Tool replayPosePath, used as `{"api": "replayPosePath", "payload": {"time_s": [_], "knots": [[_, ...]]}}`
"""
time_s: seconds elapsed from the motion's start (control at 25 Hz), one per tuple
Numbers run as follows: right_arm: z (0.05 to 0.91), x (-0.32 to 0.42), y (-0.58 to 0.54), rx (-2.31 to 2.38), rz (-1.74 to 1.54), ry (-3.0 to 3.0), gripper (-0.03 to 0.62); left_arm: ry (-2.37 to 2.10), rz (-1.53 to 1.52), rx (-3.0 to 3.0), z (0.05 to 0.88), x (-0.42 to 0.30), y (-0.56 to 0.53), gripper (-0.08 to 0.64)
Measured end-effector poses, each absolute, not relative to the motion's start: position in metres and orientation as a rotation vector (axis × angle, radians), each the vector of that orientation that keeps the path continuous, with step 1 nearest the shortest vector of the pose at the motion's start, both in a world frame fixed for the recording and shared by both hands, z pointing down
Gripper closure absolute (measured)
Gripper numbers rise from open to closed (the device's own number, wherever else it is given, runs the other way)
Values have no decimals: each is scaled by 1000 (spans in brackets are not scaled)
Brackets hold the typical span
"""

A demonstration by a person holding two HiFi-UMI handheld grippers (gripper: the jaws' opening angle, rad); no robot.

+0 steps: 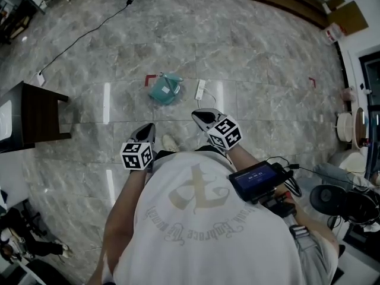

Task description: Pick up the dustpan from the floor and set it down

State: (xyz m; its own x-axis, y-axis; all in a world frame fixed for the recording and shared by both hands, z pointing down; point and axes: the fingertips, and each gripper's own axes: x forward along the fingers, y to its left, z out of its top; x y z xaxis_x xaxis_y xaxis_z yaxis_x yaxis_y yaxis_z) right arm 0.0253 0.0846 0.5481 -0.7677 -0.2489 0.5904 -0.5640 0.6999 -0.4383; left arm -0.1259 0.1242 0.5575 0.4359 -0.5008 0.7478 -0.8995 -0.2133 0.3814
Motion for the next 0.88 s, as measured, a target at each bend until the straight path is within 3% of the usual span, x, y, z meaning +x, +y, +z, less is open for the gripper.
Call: {"api": "replayPosePath", "payload": {"time_s": [0.88], "knots": [[553,-28,1,777,780,-2384,575,-1253,542,1859,559,-217,73,548]]}}
